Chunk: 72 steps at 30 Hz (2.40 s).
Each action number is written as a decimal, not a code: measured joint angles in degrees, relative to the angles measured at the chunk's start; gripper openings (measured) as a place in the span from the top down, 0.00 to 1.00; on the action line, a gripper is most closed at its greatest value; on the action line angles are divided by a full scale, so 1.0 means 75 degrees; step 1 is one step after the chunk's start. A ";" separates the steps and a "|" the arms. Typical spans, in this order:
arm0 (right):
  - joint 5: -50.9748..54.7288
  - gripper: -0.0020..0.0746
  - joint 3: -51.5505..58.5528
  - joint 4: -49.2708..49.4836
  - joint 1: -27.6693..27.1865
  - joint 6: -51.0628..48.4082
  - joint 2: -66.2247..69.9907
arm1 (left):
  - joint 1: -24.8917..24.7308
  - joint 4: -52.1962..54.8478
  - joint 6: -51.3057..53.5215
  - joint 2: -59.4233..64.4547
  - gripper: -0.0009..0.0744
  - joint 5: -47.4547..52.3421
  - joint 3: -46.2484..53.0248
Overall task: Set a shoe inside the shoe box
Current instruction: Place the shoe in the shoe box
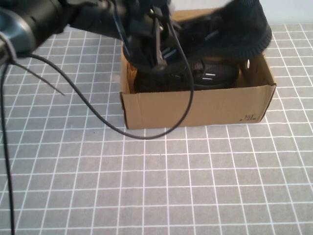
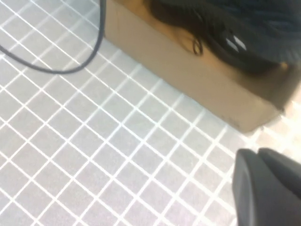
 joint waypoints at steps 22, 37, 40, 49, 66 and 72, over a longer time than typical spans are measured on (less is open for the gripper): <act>-0.0774 0.99 0.3063 -0.0475 0.0000 0.0963 -0.2534 | -0.0046 -0.0233 0.0277 0.1604 0.95 0.0171 -0.0839; -0.0982 0.99 0.3094 -0.0475 0.0000 0.0981 -0.2534 | -0.0046 -0.0062 0.0843 0.1771 0.95 0.0657 -0.0916; -0.0994 0.99 0.3094 -0.0475 0.0000 0.0981 -0.2534 | -0.0046 -0.0062 0.0841 0.1909 0.95 0.0657 -0.0916; -0.0994 0.99 0.3094 -0.0475 0.0000 0.0981 -0.2534 | -0.0065 -0.0139 0.0896 0.1952 0.96 -0.0058 -0.0970; -0.1081 0.99 0.3099 -0.0461 0.0000 0.0981 -0.2534 | -0.0092 0.0761 0.0229 0.1874 0.96 0.0234 -0.1552; -0.1148 0.99 0.3099 -0.0447 0.0000 0.0981 -0.2534 | -0.0288 0.0861 0.0246 0.1874 0.96 0.0240 -0.1552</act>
